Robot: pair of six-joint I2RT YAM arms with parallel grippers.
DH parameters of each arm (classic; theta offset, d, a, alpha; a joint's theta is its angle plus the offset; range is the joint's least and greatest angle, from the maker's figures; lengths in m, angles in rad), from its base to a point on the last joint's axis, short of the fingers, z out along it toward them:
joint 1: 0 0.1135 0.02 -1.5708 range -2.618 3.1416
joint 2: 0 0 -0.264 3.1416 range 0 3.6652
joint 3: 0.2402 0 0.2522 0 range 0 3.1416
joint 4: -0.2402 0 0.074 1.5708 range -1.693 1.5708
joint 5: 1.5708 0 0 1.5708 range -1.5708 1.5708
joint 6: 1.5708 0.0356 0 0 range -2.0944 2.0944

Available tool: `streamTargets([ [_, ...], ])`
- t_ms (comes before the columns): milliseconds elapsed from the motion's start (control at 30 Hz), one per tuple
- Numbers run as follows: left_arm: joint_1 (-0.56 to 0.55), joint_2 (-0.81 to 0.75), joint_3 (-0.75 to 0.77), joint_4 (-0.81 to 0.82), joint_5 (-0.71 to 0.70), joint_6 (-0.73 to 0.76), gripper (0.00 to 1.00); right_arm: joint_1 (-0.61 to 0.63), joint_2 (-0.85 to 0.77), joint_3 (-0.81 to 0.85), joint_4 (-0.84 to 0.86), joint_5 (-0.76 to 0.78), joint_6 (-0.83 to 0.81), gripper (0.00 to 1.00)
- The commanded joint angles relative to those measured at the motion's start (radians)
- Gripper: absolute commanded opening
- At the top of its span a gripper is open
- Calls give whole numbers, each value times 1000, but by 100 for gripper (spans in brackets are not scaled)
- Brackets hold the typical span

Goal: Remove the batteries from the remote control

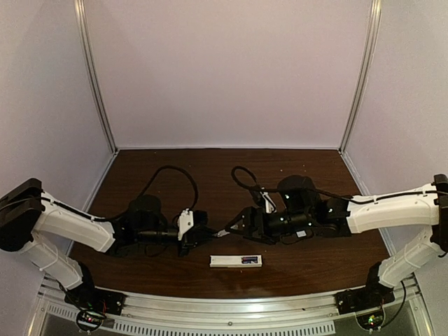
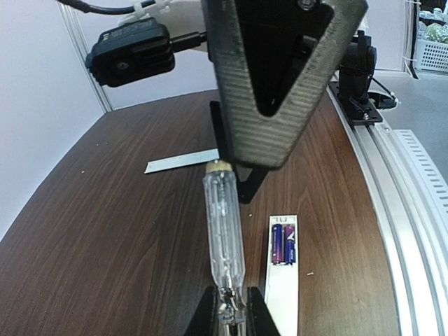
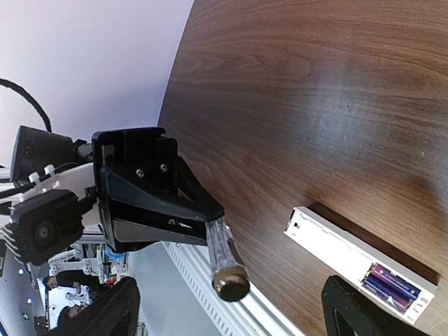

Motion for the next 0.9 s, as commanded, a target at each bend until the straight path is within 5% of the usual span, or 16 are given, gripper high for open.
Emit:
streamTargets([
  [0,-17,-24,-6,39,-20,18,0,-5,34,51,40,-12,52,88],
  [867,-62,-20,22,-6,-77,24,0,-4,177,113,88,-112,77,40],
])
